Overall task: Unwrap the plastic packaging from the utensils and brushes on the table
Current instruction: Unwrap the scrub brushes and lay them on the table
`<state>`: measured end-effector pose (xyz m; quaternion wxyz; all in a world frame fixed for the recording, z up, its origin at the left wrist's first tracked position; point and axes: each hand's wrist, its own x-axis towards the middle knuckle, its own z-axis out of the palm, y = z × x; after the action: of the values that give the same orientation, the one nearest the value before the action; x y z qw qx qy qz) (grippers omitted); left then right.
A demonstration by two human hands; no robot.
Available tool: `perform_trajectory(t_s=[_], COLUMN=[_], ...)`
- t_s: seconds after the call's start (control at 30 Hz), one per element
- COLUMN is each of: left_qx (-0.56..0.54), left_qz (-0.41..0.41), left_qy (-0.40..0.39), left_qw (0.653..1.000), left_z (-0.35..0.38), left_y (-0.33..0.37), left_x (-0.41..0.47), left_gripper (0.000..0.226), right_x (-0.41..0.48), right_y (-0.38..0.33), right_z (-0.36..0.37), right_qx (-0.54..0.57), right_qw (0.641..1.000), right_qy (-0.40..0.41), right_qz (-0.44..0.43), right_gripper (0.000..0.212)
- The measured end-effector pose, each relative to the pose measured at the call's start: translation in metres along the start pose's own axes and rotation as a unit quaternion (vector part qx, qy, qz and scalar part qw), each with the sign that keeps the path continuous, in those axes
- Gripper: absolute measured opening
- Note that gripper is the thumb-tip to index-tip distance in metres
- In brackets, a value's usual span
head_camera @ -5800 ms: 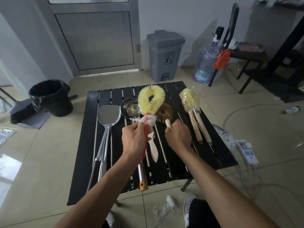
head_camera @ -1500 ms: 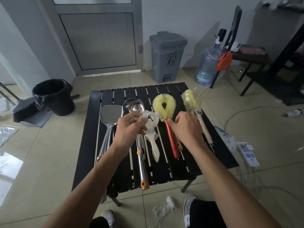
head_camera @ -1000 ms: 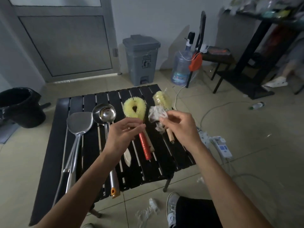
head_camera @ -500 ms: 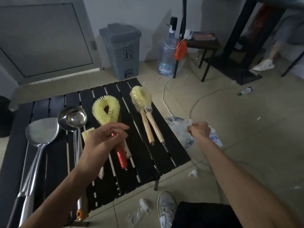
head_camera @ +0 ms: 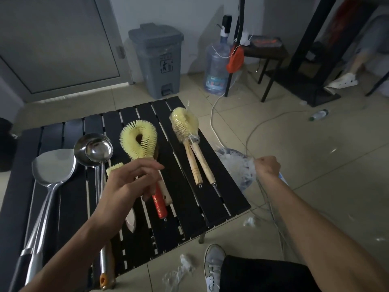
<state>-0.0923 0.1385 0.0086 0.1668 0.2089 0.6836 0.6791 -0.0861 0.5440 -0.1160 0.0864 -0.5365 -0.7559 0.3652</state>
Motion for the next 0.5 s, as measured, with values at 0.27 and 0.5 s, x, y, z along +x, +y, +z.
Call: perform_trajectory(t_s=[0.27, 0.5], left_qx=[0.014, 0.062], left_qz=[-0.027, -0.061], left_qy=[0.031, 0.028], left_qw=[0.999, 0.996], left_z=[0.008, 0.013], left_y=[-0.003, -0.010], left_x=[-0.003, -0.005], left_gripper=[0.013, 0.015], right_x=[-0.080, -0.165], right_y=[-0.053, -0.075], right_z=[-0.026, 0.012], right_qx=[0.020, -0.168], right_qw=[0.970, 0.915], right_qy=[-0.020, -0.046], right_qz=[-0.242, -0.364], right_gripper=[0.015, 0.047])
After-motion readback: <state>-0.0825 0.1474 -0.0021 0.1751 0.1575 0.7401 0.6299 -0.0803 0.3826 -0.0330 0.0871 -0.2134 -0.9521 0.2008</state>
